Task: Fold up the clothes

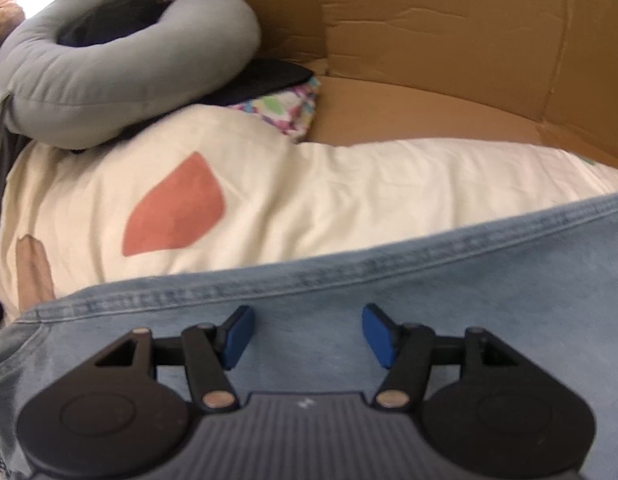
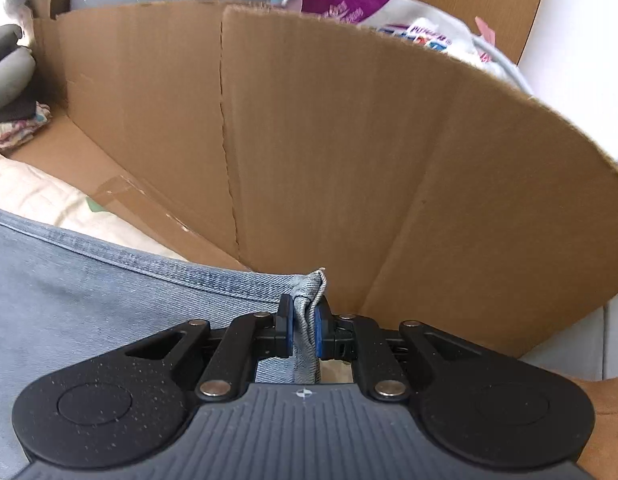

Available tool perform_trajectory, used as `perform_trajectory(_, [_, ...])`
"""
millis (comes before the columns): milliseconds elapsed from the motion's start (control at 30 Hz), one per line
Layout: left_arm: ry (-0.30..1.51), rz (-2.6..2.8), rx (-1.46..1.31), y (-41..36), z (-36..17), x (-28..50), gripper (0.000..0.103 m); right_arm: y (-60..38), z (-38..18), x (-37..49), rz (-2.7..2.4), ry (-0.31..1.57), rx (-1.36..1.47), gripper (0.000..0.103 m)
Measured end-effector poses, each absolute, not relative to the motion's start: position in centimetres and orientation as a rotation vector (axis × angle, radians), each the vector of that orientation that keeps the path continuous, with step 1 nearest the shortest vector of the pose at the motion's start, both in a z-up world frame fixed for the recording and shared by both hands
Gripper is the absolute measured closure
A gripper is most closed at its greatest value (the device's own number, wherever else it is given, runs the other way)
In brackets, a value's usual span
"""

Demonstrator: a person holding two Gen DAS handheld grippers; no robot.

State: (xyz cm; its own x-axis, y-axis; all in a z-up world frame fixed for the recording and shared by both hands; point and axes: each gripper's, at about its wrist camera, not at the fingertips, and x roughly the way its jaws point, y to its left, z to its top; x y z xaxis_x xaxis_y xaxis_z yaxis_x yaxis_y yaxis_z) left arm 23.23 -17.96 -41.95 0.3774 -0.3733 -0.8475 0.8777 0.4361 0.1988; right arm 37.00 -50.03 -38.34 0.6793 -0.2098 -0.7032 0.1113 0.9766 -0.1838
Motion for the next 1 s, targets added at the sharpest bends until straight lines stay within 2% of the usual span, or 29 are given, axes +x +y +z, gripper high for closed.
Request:
perform_trajectory(67, [0.813, -0.881, 0.719, -17.9, -42.0, 23.9, 0.027, -49.9, -38.5, 37.4, -0.188, 0.801, -0.137, 0.095])
perform_trajectory(367, [0.769, -0.829, 0.716, -18.6, -42.7, 25.2, 0.028, -49.7, -40.9, 38.9, -0.219, 0.853, -0.137, 0.093])
perform_trajectory(400, [0.765, -0.827, 0.720, -18.7, -42.7, 25.2, 0.028, -49.7, -41.2, 38.9, -0.216, 0.863, -0.116, 0.090])
perform_trajectory(433, [0.758, -0.831, 0.724, -18.8, -42.6, 25.2, 0.028, -49.8, -41.2, 38.9, -0.222, 0.866, -0.102, 0.080])
perform_trajectory(500, [0.705, -0.859, 0.771, -19.2, -42.5, 25.0, 0.029, -49.7, -40.6, 38.4, -0.241, 0.857, -0.083, 0.067])
perform_trajectory(533, [0.681, -0.868, 0.795, -19.5, -42.5, 25.1, 0.035, -49.7, -40.2, 37.9, -0.230, 0.846, -0.069, 0.061])
perform_trajectory(567, [0.682, -0.860, 0.796, -19.9, -42.4, 25.5, 0.041, -49.5, -39.8, 37.4, -0.216, 0.835, -0.063, 0.059])
perform_trajectory(667, [0.743, -0.820, 0.727, -20.2, -41.3, 26.7, 0.049, -49.0, -38.8, 35.7, -0.185, 0.820, -0.041, 0.059])
perform_trajectory(1000, [0.746, -0.799, 0.662, -14.9, -37.6, 27.3, 0.050, -47.3, -38.7, 29.6, -0.111, 0.859, 0.076, 0.059])
